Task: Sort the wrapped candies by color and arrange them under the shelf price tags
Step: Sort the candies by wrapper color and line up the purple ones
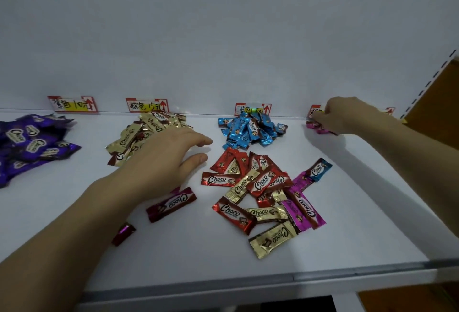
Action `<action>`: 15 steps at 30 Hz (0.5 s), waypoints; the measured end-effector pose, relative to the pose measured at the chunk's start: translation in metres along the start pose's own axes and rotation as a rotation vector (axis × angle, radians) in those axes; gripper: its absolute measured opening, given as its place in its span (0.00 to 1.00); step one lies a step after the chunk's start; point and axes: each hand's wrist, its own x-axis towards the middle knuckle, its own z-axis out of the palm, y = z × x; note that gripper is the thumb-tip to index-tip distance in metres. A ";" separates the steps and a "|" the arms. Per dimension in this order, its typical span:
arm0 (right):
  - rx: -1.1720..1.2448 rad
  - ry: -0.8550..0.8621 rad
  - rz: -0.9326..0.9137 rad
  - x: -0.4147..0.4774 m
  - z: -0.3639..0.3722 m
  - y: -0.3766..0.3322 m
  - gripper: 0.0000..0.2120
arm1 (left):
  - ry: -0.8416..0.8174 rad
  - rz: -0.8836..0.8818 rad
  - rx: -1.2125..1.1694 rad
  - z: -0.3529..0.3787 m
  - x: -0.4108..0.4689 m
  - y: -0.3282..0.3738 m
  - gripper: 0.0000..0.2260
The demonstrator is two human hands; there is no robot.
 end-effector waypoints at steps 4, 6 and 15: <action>0.169 0.047 -0.509 -0.063 -0.003 -0.076 0.16 | -0.036 -0.004 0.070 -0.020 -0.018 -0.010 0.15; 0.247 0.076 -0.750 -0.098 -0.001 -0.110 0.12 | -0.058 -0.011 0.077 -0.033 -0.038 -0.020 0.13; 0.234 -0.074 -1.125 -0.153 0.028 -0.195 0.17 | -0.197 -0.030 0.077 -0.067 -0.110 -0.049 0.11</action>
